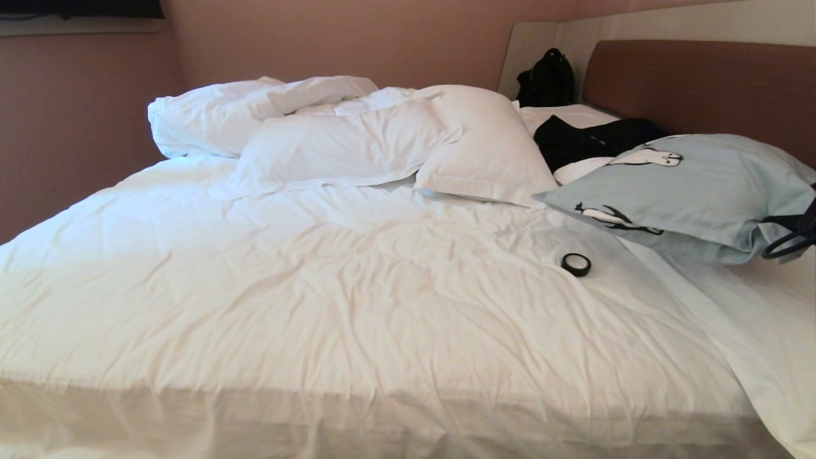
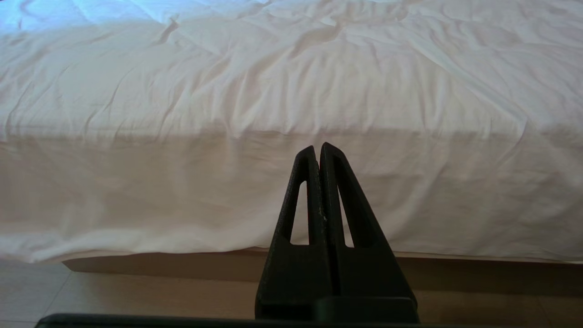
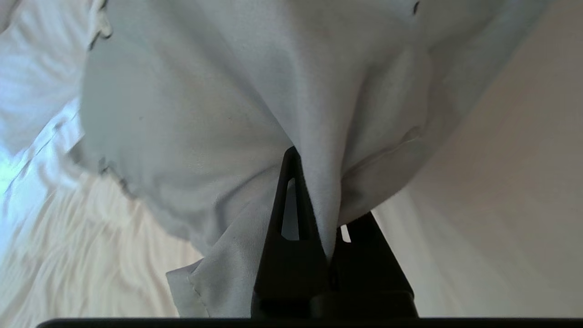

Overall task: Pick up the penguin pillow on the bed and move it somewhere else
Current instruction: Place the pillow at the bedside

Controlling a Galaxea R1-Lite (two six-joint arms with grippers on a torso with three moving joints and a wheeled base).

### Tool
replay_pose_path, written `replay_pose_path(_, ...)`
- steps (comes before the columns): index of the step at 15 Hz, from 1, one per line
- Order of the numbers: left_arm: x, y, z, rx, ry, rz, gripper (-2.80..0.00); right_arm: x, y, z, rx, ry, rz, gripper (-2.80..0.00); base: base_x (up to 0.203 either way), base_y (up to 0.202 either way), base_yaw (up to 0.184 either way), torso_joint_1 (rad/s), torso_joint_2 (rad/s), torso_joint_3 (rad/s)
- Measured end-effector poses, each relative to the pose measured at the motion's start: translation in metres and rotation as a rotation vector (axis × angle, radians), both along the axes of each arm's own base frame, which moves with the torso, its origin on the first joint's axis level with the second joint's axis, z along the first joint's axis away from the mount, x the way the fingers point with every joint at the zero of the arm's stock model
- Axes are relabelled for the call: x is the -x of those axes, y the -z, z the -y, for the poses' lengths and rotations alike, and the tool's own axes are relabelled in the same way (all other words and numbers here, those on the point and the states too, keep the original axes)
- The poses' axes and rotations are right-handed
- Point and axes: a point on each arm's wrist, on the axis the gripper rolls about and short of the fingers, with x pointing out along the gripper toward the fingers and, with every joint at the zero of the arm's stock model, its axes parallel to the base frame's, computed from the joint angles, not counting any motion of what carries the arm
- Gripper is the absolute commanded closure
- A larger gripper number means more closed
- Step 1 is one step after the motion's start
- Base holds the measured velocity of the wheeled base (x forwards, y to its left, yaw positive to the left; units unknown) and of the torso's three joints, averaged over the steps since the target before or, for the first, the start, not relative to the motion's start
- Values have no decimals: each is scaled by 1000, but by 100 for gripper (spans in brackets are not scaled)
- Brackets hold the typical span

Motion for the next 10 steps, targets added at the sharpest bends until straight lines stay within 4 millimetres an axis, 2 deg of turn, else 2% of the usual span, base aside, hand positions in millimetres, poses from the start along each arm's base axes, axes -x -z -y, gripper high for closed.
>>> replay_pose_path(6,0,0,0,0,0,0,0,9,-8,9,77,278,-15,0,0,0,0,0,0,0)
replay_pose_path(10,0,0,0,0,-1,0,0,24,-11,31,129,534,-34,0,0,0,0,0,0,0)
